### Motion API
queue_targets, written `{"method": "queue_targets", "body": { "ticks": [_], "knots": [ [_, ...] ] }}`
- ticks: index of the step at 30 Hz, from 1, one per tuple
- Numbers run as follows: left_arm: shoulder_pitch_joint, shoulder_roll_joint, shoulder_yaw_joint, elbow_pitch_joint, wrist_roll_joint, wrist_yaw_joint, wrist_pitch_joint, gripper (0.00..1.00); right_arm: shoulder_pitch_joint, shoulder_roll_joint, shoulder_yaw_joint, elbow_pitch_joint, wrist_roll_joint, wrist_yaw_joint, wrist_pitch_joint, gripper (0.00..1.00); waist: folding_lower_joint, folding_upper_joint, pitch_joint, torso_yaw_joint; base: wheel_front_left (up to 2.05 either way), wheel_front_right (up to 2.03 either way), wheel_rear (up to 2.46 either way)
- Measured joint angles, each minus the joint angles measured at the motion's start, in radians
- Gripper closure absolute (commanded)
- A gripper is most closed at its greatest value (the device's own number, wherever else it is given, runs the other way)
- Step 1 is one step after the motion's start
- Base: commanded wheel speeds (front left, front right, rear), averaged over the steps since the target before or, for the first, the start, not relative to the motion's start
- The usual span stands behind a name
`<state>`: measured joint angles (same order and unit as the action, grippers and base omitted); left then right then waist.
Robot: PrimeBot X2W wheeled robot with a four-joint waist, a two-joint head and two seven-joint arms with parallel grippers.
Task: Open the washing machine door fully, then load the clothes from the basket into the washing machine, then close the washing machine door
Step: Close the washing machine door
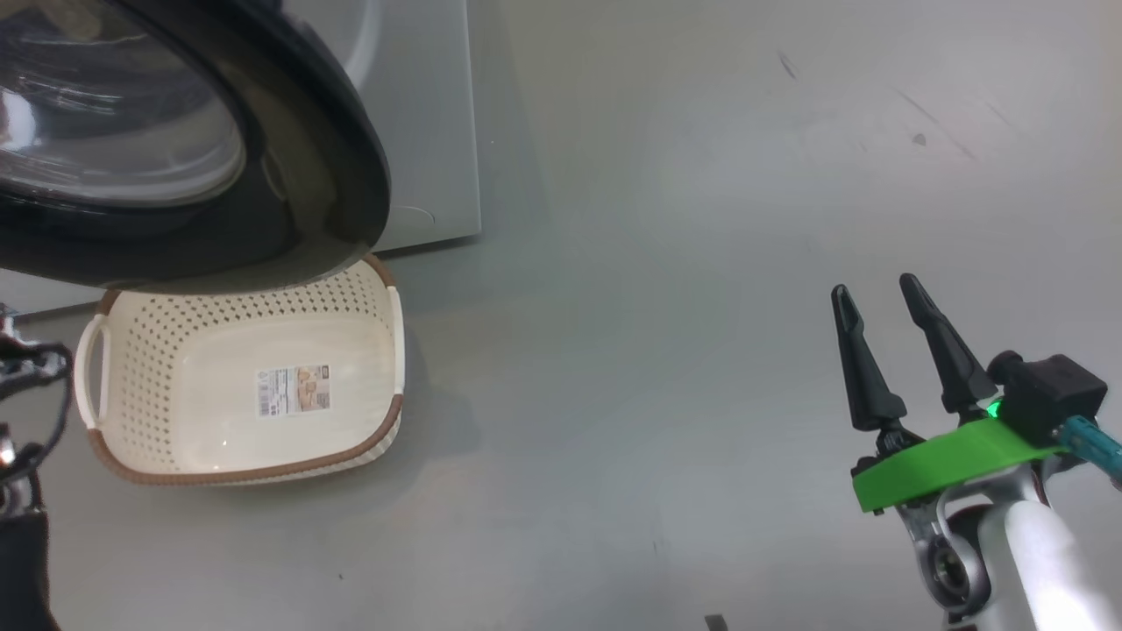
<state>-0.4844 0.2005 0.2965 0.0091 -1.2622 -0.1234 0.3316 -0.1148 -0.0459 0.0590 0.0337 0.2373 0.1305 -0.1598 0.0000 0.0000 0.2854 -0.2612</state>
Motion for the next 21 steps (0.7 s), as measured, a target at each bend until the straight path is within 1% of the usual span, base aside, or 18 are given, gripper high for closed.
{"method": "queue_targets", "body": {
  "ticks": [4,10,12,17,21],
  "knots": [
    [0.085,-0.022,-0.053,-0.032,0.121,0.000,-0.097,0.00,0.008,0.000,-0.024,-0.002,-0.002,0.000,0.001,0.00,0.0000,0.0000,-0.027,0.027,0.00,0.00,0.00],
    [0.205,-0.029,-0.128,-0.041,0.353,0.002,-0.225,0.00,0.018,0.000,-0.039,-0.010,-0.019,0.000,0.003,0.00,0.0000,0.0000,-0.073,0.059,0.00,0.00,0.00],
    [0.237,-0.028,-0.147,-0.049,0.457,0.019,-0.279,0.00,0.034,0.000,-0.039,-0.015,-0.021,0.000,0.011,0.00,0.0000,0.0000,-0.089,0.067,0.00,0.00,0.00],
    [0.318,-0.021,-0.212,-0.054,0.699,0.086,-0.386,0.00,0.068,0.000,-0.039,-0.026,-0.037,0.000,0.029,0.00,0.0000,0.0000,-0.125,0.084,0.00,0.00,0.00],
    [0.402,-0.027,-0.271,-0.058,0.802,0.119,-0.433,0.00,0.078,0.000,-0.039,-0.033,-0.049,0.000,0.037,0.00,-0.0001,0.0000,-0.155,0.095,0.00,0.00,0.00]
  ]
}}
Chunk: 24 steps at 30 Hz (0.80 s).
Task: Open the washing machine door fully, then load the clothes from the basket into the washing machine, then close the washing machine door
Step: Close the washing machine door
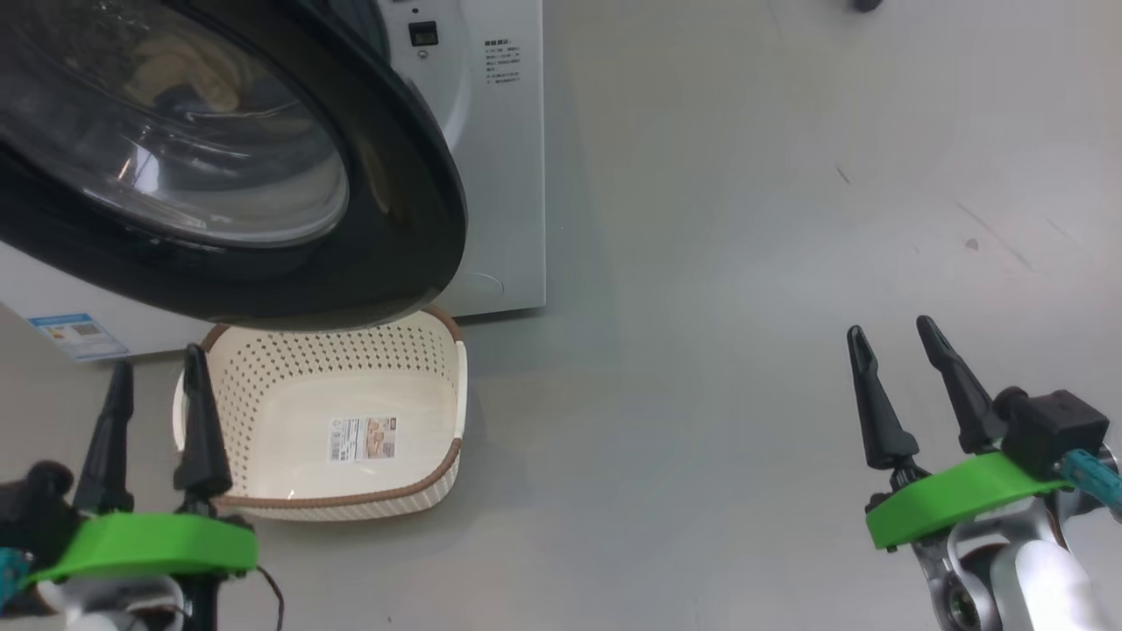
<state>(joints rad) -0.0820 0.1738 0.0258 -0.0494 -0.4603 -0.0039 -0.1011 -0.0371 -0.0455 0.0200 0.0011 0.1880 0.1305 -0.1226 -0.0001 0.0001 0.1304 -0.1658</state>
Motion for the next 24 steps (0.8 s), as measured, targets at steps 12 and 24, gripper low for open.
{"method": "queue_targets", "body": {
  "ticks": [12,24],
  "knots": [
    [0.160,-0.009,-0.088,0.020,0.153,0.065,-0.079,0.00,0.078,0.000,0.001,-0.050,-0.042,0.000,0.049,0.00,0.0000,0.0000,-0.073,0.041,0.00,0.00,0.00],
    [0.185,-0.026,-0.122,0.020,0.169,0.084,-0.083,0.00,0.098,0.001,0.000,-0.081,-0.049,0.000,0.072,0.00,0.0000,0.0000,-0.072,0.071,0.00,0.00,0.00]
  ]
}}
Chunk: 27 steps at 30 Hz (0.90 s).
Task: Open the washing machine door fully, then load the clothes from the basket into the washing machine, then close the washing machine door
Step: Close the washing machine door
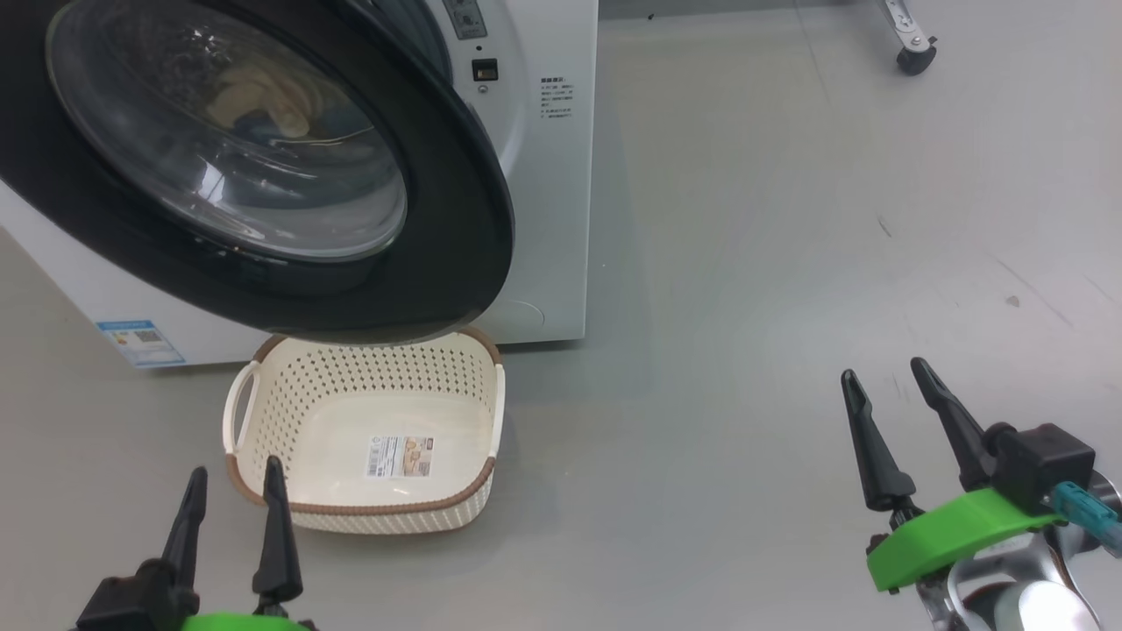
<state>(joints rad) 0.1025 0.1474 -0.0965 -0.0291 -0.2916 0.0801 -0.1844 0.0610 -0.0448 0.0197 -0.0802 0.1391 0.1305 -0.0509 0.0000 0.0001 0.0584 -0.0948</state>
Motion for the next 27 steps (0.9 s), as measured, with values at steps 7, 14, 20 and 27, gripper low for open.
{"method": "queue_targets", "body": {
  "ticks": [7,14,20,27],
  "knots": [
    [0.001,-0.001,-0.007,0.002,0.000,0.003,0.010,0.00,0.000,0.000,0.001,-0.001,0.000,0.000,0.006,0.00,0.0000,0.0000,-0.005,0.002,0.00,0.00,0.00],
    [0.001,-0.001,-0.018,0.001,0.000,0.009,0.010,0.00,0.000,0.001,0.001,-0.007,0.000,0.000,0.007,0.00,0.0000,0.0000,0.005,0.003,0.00,0.00,0.00],
    [0.000,-0.001,-0.026,0.001,0.001,0.011,0.010,0.00,0.000,0.001,0.000,-0.007,0.000,0.000,0.007,0.00,0.0001,0.0000,0.012,0.006,0.00,0.00,0.00],
    [0.000,0.000,-0.033,0.000,0.009,0.020,0.009,0.00,0.000,0.001,-0.008,-0.007,0.000,0.000,0.007,0.00,0.0001,0.0000,0.017,0.012,0.00,0.00,0.00]
  ]
}}
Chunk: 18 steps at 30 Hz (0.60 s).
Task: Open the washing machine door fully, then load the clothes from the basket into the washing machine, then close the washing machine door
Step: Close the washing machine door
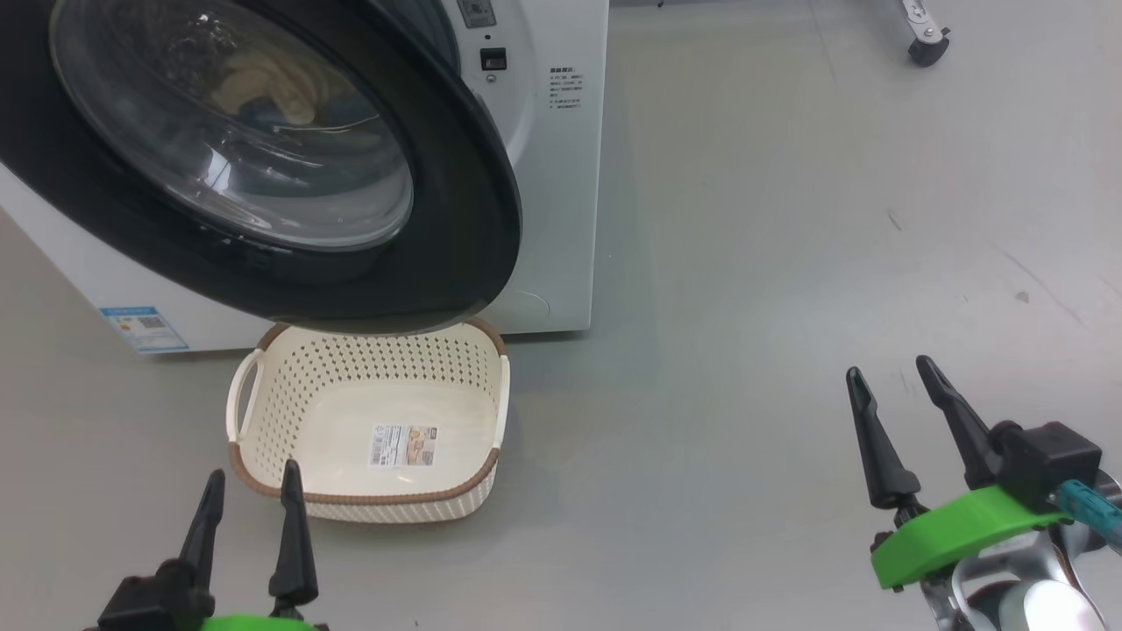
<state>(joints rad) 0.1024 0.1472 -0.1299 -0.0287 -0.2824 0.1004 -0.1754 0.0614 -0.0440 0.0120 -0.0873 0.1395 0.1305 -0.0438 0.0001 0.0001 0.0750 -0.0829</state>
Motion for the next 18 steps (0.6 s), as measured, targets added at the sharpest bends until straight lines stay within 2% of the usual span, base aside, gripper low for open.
{"method": "queue_targets", "body": {
  "ticks": [6,7,8,9,10,11,14,15,18],
  "knots": [
    [-0.002,0.001,-0.009,-0.002,0.003,0.007,0.000,0.00,0.000,0.000,-0.015,0.001,0.000,0.000,0.000,0.00,0.0000,0.0000,0.008,0.013,0.00,0.00,0.00],
    [-0.004,0.001,-0.012,-0.002,0.008,0.007,0.000,0.00,0.000,0.001,-0.021,0.001,0.000,0.000,0.000,0.09,0.0000,0.0000,0.010,0.018,0.00,0.00,0.00],
    [-0.005,0.001,-0.016,-0.003,0.011,0.007,0.000,0.00,0.000,0.001,-0.026,0.002,0.000,0.000,0.000,0.09,0.0000,0.0000,0.011,0.023,0.00,0.00,0.00],
    [-0.008,0.001,-0.020,-0.003,0.012,0.007,0.000,0.00,-0.001,0.001,-0.033,0.003,0.000,0.000,0.000,0.58,0.0000,0.0000,0.013,0.030,0.00,0.00,0.00],
    [-0.014,0.000,-0.026,-0.003,0.012,0.007,0.000,0.00,-0.001,0.001,-0.038,0.005,0.000,0.000,0.000,0.83,0.0000,0.0000,0.015,0.038,0.00,0.00,0.00],
    [-0.019,0.000,-0.032,-0.003,0.012,0.007,0.000,0.00,-0.003,0.001,-0.041,0.009,-0.001,0.000,0.000,1.00,0.0000,0.0000,0.016,0.047,0.00,0.00,0.00],
    [-0.034,-0.002,-0.049,-0.002,0.019,0.006,0.000,0.00,-0.009,0.002,-0.049,0.029,-0.010,0.000,0.000,1.00,0.0000,0.0000,0.019,0.073,0.00,0.00,0.00],
    [-0.051,-0.006,-0.078,0.015,0.024,-0.005,0.000,0.00,-0.064,0.002,-0.042,0.077,-0.021,0.000,0.000,1.00,0.0000,0.0000,0.026,0.121,0.00,0.00,0.00],
    [-0.065,-0.008,-0.088,0.025,0.026,-0.012,0.000,0.00,-0.105,0.002,-0.032,0.096,-0.030,0.000,0.000,1.00,0.0000,0.0000,0.030,0.141,0.00,0.00,0.00]
  ]
}}
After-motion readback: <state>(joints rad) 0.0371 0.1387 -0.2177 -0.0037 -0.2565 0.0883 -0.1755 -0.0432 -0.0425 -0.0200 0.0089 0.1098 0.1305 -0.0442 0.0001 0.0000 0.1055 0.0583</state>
